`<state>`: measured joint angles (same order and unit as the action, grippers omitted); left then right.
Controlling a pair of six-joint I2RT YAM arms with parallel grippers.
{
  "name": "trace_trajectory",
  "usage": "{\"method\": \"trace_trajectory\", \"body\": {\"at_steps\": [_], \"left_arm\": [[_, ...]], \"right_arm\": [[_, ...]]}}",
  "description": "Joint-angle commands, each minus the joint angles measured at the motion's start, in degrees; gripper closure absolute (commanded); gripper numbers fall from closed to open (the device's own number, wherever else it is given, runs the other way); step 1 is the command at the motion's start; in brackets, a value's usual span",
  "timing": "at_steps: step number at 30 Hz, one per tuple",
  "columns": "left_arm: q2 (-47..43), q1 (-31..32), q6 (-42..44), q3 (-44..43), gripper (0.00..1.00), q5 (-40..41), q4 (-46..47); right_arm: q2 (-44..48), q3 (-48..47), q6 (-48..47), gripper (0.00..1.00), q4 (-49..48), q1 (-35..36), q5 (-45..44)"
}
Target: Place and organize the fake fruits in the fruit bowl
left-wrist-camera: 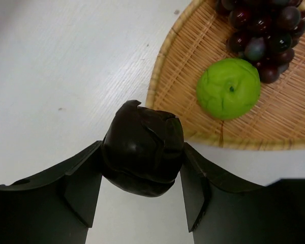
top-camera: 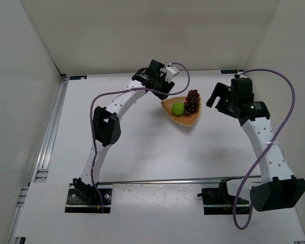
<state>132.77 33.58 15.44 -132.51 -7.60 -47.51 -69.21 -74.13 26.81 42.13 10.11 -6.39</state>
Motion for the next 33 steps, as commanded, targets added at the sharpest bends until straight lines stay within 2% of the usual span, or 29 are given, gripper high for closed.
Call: {"method": "trace_trajectory", "body": {"at_steps": [1, 7, 11, 12, 15, 16, 17, 22, 33], "left_arm": [[2.41, 1.83, -2.43, -1.8, 0.66, -3.83, 1.97], [4.16, 2.36, -3.05, -1.26, 0.65, -5.67, 4.26], [4.16, 2.89, -3.58, 0.48, 0.51, -7.17, 4.79], [4.16, 2.89, -3.05, 1.02, 0.4, -7.17, 4.79], [3.55, 3.42, -3.05, 3.83, 0.24, -7.17, 4.79], [2.85, 3.42, -3.05, 4.44, 0.06, -7.17, 4.79], [2.85, 3.42, -2.44, 4.97, 0.0, -7.69, 4.79], [-1.1, 3.42, -1.91, 6.3, 0.0, -5.07, 4.79], [-20.96, 5.44, -0.06, 6.12, 0.0, 4.24, 4.79]], "right_arm": [[3.55, 0.91, -0.7, 0.07, 0.23, -1.41, -1.96], [4.17, 1.44, -1.23, 0.07, 0.23, -4.13, -3.27], [3.56, 1.44, -1.76, 0.07, 0.23, -4.13, -3.27], [3.03, 1.44, -1.76, 0.07, 0.23, -4.13, -3.27], [3.03, 0.91, -2.29, 0.07, 0.23, -4.13, -3.27], [3.03, 0.91, -2.29, 0.07, 0.23, -4.13, -3.27], [3.03, 0.39, -2.29, 0.07, 0.23, -4.13, -3.27], [3.55, -0.32, -2.29, 0.07, 0.76, -4.13, -1.96], [8.13, 5.3, 1.67, 0.07, 0.76, -4.13, 2.43]]}}
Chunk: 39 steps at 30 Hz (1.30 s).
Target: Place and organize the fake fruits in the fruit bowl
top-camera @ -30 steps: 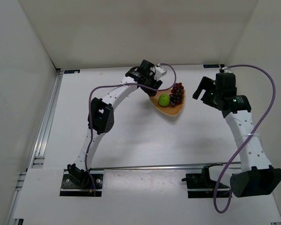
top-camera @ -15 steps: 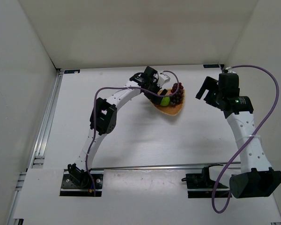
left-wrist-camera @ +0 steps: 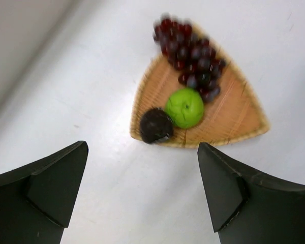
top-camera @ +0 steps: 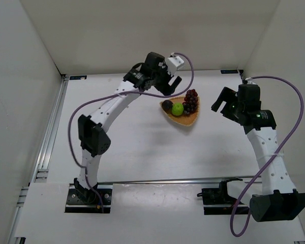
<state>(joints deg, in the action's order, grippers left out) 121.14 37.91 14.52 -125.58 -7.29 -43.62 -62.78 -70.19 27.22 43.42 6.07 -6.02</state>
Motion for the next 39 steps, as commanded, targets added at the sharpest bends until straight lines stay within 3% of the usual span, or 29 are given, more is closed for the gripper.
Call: {"method": "trace_trajectory", "body": {"at_steps": [1, 6, 12, 16, 20, 27, 39], "left_arm": [[-10.65, 1.11, 0.16, 1.02, 0.0, 5.17, 0.9], [-21.37, -6.5, -3.27, 12.7, 0.0, 11.05, 0.9], [-31.03, -15.66, -2.39, 38.89, 0.0, 23.1, -0.24], [-38.69, -25.4, -3.96, 55.13, 0.0, 18.2, -0.24], [-44.58, -34.27, -7.13, 62.45, 0.0, 14.86, -0.24], [-48.1, -49.15, -8.99, 65.46, 0.0, 14.23, 0.29], [-46.44, -52.5, -11.1, 63.18, 0.0, 8.79, -0.24]], "right_arm": [[2.22, 1.38, 1.25, 0.07, -0.53, -0.09, 2.94], [3.98, 4.27, 2.4, 0.06, -0.53, -0.09, 4.79], [5.92, 12.09, 5.74, 0.04, -2.02, -0.62, 8.12], [6.45, 16.66, 7.93, 0.02, -5.18, -0.62, 10.58], [5.83, 19.3, 10.12, 0.02, -6.41, -0.62, 9.98], [5.3, 19.83, 10.66, 0.02, -6.94, -0.62, 9.98], [6.97, 21.41, 10.66, 0.02, -6.42, -0.62, 8.22]]}}
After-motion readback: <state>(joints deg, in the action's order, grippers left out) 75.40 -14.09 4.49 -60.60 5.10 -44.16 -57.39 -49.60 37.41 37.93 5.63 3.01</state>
